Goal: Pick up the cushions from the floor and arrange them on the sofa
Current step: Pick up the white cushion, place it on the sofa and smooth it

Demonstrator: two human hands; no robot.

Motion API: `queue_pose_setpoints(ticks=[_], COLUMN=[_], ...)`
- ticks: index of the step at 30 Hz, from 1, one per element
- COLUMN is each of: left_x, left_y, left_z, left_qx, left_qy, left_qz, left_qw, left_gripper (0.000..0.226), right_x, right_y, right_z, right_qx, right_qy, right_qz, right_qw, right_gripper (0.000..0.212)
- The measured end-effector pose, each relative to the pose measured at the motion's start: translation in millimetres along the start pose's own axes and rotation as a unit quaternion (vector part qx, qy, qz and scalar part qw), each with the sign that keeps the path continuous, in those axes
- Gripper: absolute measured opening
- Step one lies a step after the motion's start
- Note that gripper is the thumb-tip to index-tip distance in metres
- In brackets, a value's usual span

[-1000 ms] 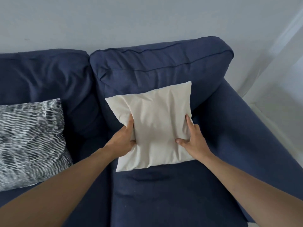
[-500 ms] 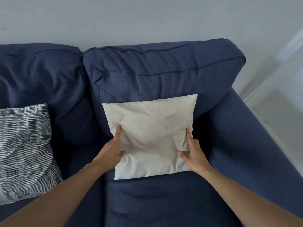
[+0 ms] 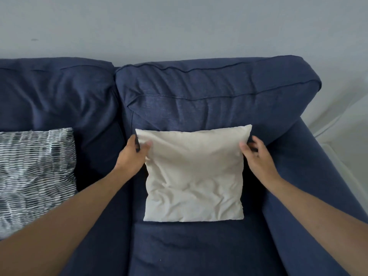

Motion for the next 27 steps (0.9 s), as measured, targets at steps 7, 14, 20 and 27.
queue_pose_setpoints(ticks=[7, 14, 20, 27], left_x=[-4.4, -23.5, -49.7, -31.3], left_y=[-11.9, 11.2, 7.7, -7.9], left_z=[9.4, -10.0, 17.6, 32.8], left_qx=[0.011, 0.017, 0.015, -0.006], left_qy=[0.086, 0.042, 0.029, 0.031], left_qz=[-0.007, 0.089, 0.111, 0.058], left_qw=[0.996, 0.995, 0.993, 0.998], left_gripper=[0.057, 0.060, 0.055, 0.036], right_x=[10.2, 22.7, 27.1, 14.4], right_y=[-9.7, 17.9, 13.0, 2.9], right_z=[55.4, 54.9, 86.7, 97.1], right_qx=[0.020, 0.058, 0.033, 0.005], right_qy=[-0.025, 0.030, 0.018, 0.002], right_qz=[-0.031, -0.101, -0.113, -0.073], right_qw=[0.999, 0.993, 0.993, 0.997], right_gripper=[0.042, 0.037, 0.033, 0.040])
Point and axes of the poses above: each hand's wrist, its own z-axis towards the middle knuckle, its own y-axis out of the back of the hand, x = y × z, the point moved 7 cm from there along z, towards the middle knuckle, and after that the axes turned 8 degrees about -x, right-handed, at the moved point
